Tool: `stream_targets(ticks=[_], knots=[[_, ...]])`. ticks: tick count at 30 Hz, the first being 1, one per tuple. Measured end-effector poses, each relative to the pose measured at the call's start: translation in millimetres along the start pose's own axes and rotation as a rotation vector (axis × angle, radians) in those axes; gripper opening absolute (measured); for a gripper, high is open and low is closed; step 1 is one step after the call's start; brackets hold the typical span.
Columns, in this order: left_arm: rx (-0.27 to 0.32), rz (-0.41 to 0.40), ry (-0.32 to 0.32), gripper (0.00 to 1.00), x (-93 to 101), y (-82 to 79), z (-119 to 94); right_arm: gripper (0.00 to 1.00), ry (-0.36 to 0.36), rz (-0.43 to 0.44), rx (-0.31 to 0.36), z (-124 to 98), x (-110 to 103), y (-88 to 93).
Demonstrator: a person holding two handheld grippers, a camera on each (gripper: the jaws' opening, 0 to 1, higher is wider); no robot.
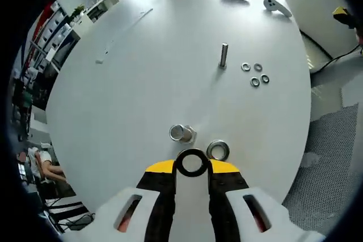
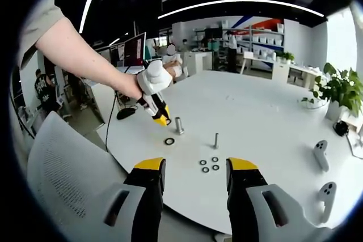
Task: Place the washer onto the threaded stud by aligning its center hole with the stud, sliding it down to the base, and recovering from edge contact or off-axis alignment until the washer reaches the visible bottom stop.
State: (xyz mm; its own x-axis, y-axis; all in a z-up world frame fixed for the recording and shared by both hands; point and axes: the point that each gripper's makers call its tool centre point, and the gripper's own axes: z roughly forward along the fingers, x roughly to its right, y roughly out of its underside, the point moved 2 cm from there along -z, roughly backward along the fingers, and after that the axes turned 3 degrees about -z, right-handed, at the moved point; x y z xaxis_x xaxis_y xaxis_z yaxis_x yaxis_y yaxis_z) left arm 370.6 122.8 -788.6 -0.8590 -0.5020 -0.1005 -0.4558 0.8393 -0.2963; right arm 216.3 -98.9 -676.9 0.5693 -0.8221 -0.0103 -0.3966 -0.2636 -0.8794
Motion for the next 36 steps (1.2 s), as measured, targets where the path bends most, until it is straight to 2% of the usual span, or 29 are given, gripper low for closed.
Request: stream_targets(ticks=[8, 17, 36], knots=[[0.019, 0.013, -0.013, 0.19, -6.8, -14.1, -4, 0.45, 0.004, 0.003, 0.003, 0, 0, -0.4], [0.009, 0.03, -0.012, 0.19, -8.1, -24.7, -2, 0.45, 0.004, 0.003, 0.005, 0, 1, -0.9], [-0.033, 0.062, -0.007, 0.19, -11.4, -28.7, 16, 0.45, 0.009, 0.004, 0.007, -1, 2, -1.0]])
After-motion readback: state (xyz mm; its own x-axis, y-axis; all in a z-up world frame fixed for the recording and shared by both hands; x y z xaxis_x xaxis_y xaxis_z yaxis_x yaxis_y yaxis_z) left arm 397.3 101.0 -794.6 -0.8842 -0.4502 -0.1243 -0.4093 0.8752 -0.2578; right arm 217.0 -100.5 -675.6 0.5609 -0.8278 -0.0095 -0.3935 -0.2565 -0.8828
